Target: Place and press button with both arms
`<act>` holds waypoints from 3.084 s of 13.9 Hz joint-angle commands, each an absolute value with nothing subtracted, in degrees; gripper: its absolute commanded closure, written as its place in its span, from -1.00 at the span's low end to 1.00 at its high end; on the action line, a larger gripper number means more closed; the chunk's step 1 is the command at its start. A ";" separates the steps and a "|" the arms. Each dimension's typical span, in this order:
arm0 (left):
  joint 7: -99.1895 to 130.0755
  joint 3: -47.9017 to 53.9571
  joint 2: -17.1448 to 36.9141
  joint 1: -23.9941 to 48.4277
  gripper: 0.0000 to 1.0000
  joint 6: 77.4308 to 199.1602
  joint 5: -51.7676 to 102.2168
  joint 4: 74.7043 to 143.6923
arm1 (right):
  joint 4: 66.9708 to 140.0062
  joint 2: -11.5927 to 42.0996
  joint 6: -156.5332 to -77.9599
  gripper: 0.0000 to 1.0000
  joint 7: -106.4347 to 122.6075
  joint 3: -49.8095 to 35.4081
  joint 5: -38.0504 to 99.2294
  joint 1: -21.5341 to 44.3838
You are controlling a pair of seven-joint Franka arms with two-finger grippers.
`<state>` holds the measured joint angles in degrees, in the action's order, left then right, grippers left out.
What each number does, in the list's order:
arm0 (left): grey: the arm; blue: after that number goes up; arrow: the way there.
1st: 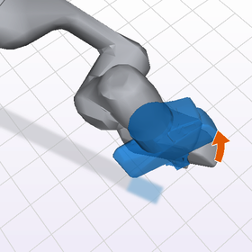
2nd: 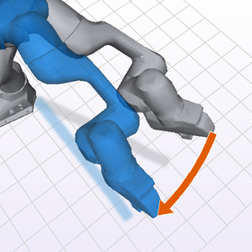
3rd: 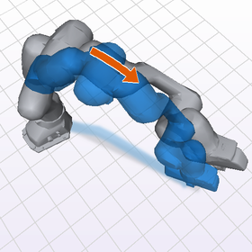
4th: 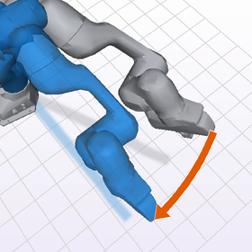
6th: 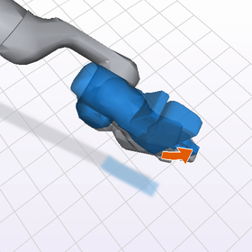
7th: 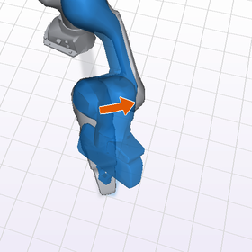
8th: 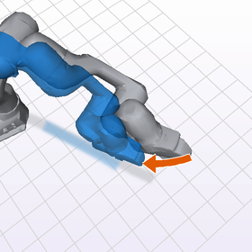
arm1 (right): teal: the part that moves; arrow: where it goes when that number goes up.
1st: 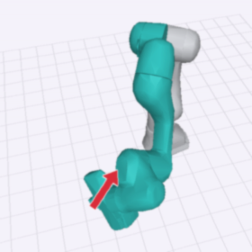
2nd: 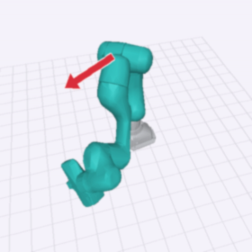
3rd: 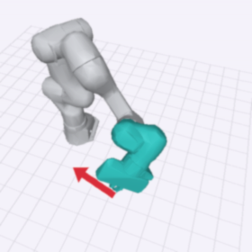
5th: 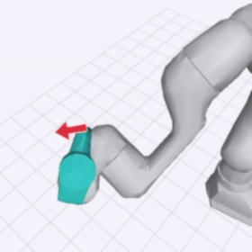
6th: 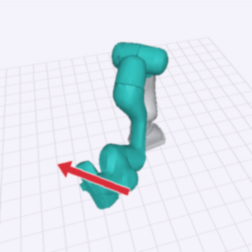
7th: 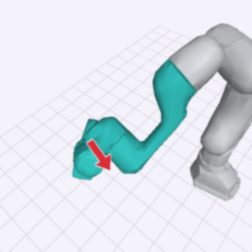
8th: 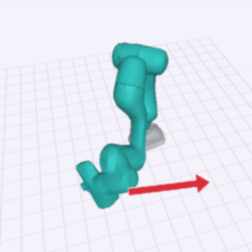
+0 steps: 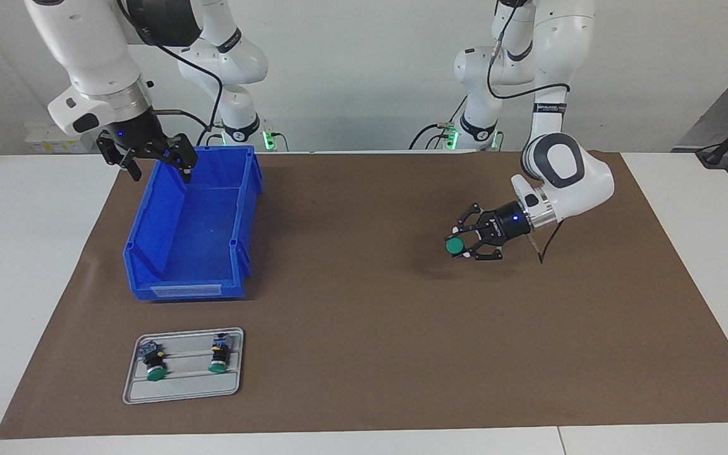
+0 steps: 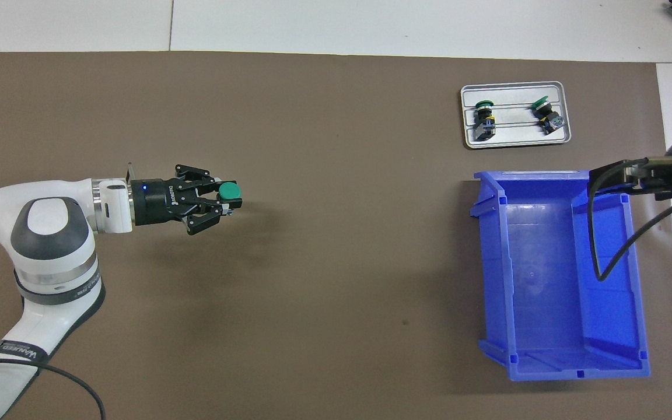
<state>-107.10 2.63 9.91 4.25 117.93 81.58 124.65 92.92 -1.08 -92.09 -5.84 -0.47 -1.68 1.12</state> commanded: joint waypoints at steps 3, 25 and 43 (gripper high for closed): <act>-122.57 3.16 8.09 6.50 0.53 118.83 98.03 132.00 | 93.34 -1.58 -91.67 -1.00 -4.13 -0.79 -0.44 0.53; -137.81 2.90 20.92 9.58 0.35 109.10 116.28 127.35 | 93.34 -1.58 -91.67 -1.00 -4.13 -0.79 -0.44 0.53; -153.54 2.64 19.42 9.84 -0.22 100.99 115.84 138.78 | 93.34 -1.58 -91.67 -1.00 -4.13 -0.79 -0.44 0.53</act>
<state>-151.90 3.09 20.82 9.48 101.39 114.84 136.82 92.92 -1.08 -92.09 -5.84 -0.47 -1.68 1.12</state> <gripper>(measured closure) 0.432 0.000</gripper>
